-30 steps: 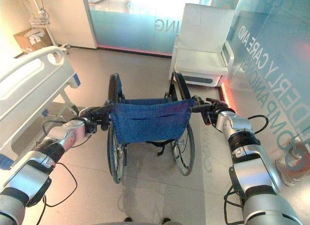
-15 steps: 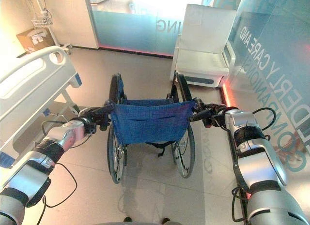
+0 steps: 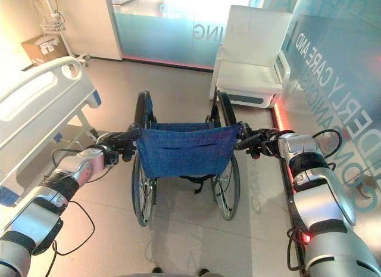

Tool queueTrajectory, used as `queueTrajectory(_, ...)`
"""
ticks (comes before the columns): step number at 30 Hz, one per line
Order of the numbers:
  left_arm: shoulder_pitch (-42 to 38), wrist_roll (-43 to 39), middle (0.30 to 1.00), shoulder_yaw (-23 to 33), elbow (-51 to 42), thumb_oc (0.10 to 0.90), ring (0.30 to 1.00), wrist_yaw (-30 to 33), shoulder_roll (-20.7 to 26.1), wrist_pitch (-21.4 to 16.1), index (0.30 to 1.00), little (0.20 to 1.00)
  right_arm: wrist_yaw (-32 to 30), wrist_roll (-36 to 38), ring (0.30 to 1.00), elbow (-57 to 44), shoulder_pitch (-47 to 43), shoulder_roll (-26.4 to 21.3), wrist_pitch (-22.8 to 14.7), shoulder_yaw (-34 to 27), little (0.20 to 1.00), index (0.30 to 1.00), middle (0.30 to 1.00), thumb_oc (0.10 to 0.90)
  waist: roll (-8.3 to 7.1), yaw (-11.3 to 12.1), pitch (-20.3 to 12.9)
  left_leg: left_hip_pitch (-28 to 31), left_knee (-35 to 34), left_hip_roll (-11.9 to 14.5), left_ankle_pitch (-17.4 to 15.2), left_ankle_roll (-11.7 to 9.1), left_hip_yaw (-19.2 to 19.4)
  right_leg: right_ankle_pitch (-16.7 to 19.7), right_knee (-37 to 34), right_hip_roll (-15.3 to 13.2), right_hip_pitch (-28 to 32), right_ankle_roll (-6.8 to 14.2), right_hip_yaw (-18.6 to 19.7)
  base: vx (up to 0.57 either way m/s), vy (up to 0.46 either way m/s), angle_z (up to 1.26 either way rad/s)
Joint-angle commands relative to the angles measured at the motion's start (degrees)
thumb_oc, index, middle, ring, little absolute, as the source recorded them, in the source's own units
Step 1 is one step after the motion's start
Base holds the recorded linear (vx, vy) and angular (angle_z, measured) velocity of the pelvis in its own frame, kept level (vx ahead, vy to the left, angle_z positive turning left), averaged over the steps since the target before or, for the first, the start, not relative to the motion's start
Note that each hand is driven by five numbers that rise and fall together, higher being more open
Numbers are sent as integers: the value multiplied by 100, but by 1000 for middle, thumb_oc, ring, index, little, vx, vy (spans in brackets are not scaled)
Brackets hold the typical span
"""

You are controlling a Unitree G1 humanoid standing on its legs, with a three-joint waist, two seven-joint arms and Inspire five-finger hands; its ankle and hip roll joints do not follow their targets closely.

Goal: Push the wheelchair next to the bed

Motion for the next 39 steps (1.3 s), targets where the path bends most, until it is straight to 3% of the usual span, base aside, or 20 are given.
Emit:
queueTrajectory(1,-689,-326,300,619,-179,400,300,-113,-217,-755,300,300,443,1411,300,-1091,-123,846,-1008,159,300,300,300,400,109,392,-569,24,18,-391,-381,-116,345,-118,64,-1,92,14,3,0,0,0)
queueTrajectory(11,-490,-227,300,723,-286,400,300,-179,-125,-604,300,300,562,1661,300,-1672,192,756,-1239,34,300,300,300,400,132,350,-548,25,18,-393,-385,-123,356,-115,49,-7,91,29,-14,0,1,0)
queueTrajectory(21,-450,-267,300,624,-346,400,300,-1036,-28,-80,300,300,679,1572,300,-1805,207,698,-1164,152,300,300,300,400,134,344,-560,30,18,-364,-369,-148,406,-98,25,-8,100,47,-49,0,0,0)
queueTrajectory(25,-474,-358,387,437,-450,458,387,-1504,-35,356,387,387,624,1588,300,-1846,235,677,-1143,245,300,300,300,400,148,338,-550,40,18,-356,-359,-153,417,-84,11,-1,115,58,-57,0,0,0)
queueTrajectory(28,-575,-468,300,255,-482,400,300,-1588,-27,579,300,300,612,1590,300,-1769,198,705,-1152,328,300,300,300,400,162,331,-554,56,18,-349,-352,-156,433,-77,11,8,127,62,-59,0,0,0)
queueTrajectory(33,-655,-595,300,189,-423,400,300,-1557,-78,703,300,300,621,1609,300,-1688,111,801,-1144,406,300,300,300,400,169,310,-564,67,18,-339,-347,-168,446,-76,11,25,136,63,-34,0,0,0)
queueTrajectory(39,-575,-1087,300,271,-396,400,300,-1217,-248,584,300,300,548,1628,300,-1688,138,958,-1171,420,300,300,300,400,174,292,-567,99,18,-323,-355,-176,455,-80,11,25,156,62,-23,0,0,0)
